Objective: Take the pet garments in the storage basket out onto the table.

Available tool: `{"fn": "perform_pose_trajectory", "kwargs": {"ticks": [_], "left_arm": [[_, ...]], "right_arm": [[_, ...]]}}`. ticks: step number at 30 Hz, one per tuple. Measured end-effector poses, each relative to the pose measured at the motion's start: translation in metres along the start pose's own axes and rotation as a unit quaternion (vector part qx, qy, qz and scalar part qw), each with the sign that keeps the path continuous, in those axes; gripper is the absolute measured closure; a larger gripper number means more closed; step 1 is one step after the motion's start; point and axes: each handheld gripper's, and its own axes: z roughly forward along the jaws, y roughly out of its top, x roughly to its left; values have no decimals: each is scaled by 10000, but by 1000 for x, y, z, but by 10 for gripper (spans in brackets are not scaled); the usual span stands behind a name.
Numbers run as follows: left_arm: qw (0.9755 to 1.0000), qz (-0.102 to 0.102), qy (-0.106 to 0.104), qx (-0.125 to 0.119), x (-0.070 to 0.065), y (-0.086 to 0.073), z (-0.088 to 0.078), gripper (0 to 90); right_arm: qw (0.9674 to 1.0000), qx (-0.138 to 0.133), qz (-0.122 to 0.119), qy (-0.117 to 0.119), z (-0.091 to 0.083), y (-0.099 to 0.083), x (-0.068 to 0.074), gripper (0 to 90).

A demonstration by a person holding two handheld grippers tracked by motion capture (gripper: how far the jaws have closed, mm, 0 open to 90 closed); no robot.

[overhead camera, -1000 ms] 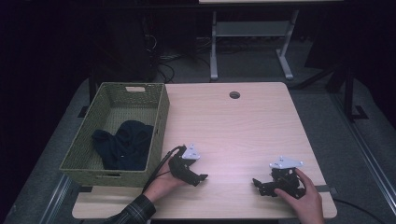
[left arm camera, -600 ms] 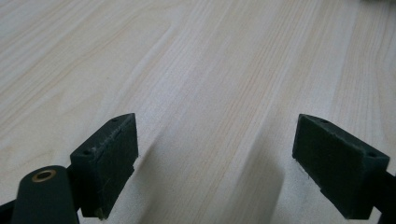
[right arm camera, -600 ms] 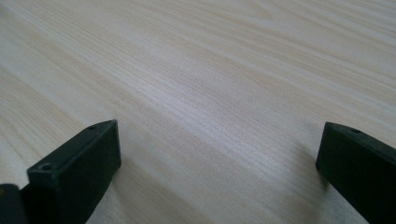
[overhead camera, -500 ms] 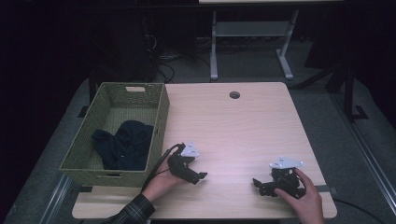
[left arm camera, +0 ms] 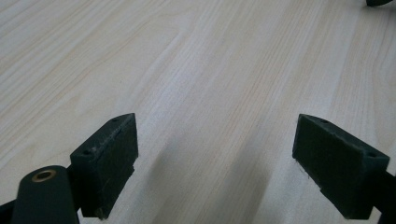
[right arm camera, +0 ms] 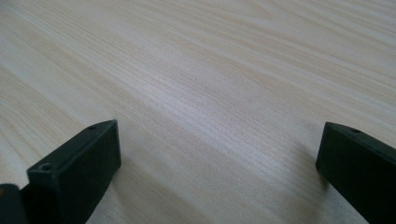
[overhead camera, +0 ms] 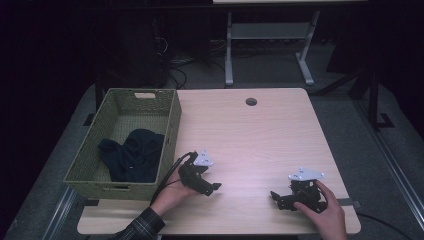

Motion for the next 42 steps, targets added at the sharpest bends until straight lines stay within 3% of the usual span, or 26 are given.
{"fn": "perform_pose_trajectory", "kwargs": {"ticks": [25, 42], "left_arm": [[9999, 55, 23, 93, 2, 17, -17, 138], [10000, 17, -20, -72, 4, 29, -31, 139]], "right_arm": [[10000, 2, -13, 2, 0, 0, 0, 0], [10000, 2, 14, -9, 0, 0, 0, 0]]}}
